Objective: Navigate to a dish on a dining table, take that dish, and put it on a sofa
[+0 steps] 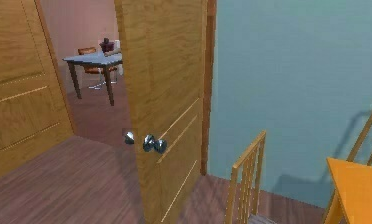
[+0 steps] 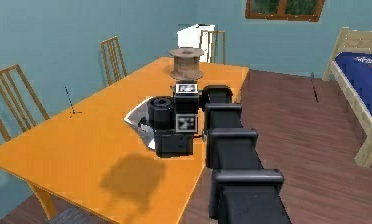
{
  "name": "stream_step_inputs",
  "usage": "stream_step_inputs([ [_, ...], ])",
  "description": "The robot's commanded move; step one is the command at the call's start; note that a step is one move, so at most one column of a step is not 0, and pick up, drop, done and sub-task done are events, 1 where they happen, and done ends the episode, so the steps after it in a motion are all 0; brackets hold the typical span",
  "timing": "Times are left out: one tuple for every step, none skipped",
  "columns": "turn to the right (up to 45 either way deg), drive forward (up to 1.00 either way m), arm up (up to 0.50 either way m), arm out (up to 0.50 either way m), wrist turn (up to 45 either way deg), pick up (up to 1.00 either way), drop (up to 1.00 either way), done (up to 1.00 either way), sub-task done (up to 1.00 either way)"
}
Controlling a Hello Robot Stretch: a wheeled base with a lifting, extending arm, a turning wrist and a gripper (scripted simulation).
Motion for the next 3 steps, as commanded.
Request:
stream_step_inputs([
  [0.0, 0.0, 0.0, 0.0, -45.0, 0.0, 0.0, 0.0, 0.0],
  [0.0, 0.0, 0.0, 0.0, -45.0, 0.0, 0.0, 0.0, 0.0],
  [0.0, 0.0, 0.0, 0.0, -30.0, 0.0, 0.0, 0.0, 0.0],
])
